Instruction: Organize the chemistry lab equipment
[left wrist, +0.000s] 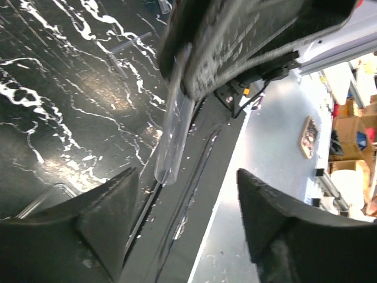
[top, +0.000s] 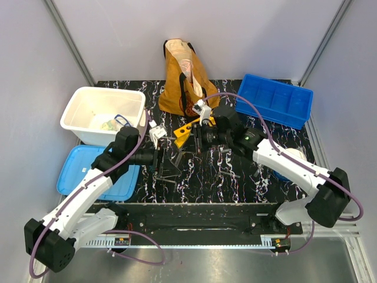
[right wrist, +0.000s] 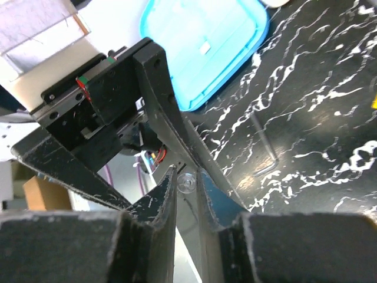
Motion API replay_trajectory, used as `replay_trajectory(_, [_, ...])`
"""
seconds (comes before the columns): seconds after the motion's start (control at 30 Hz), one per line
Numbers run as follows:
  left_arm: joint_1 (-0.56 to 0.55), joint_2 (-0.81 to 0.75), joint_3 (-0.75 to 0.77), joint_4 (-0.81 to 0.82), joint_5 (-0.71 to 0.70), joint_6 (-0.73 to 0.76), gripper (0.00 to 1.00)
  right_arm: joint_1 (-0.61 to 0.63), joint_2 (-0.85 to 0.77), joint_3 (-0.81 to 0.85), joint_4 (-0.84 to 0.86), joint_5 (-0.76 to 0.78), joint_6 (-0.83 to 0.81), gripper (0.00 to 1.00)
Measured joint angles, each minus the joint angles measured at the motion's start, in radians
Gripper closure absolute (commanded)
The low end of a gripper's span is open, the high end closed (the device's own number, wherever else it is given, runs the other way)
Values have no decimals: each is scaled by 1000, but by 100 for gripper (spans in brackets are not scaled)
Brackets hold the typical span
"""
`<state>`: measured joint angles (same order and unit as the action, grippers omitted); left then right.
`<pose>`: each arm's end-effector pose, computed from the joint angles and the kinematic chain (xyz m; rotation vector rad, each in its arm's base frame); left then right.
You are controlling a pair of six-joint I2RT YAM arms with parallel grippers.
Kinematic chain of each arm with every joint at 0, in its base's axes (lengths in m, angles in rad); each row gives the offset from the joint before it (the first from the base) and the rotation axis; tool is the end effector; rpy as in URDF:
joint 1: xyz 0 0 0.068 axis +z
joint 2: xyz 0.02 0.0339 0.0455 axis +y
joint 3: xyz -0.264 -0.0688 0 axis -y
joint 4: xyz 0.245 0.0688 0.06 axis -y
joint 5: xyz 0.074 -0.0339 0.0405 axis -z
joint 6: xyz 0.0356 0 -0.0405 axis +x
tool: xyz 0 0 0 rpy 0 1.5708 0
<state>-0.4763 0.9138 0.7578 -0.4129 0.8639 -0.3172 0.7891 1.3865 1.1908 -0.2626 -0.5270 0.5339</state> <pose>0.1582 -0.1121 0.2914 0.7142 2.1072 -1.3736 0.2110 0.2380 0.3379 -0.6500 2.1485 1.3167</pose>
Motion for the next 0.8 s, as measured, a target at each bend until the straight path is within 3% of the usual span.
replay_trajectory(0.07, [0,4,4,-17,-18,7,12,0,-6,0,5,54,-14,80])
replay_trajectory(0.2, [0,-8,11,-39,-67,15,1,0,-24,0,5,196,-61,80])
replay_trajectory(0.53, [0,-179,11,-89,-299,15,1,-18,3,-19,126,790,-320,79])
replay_trajectory(0.8, [-2,-230,11,-138,-473,15,1,-117,143,-30,263,978,-426,79])
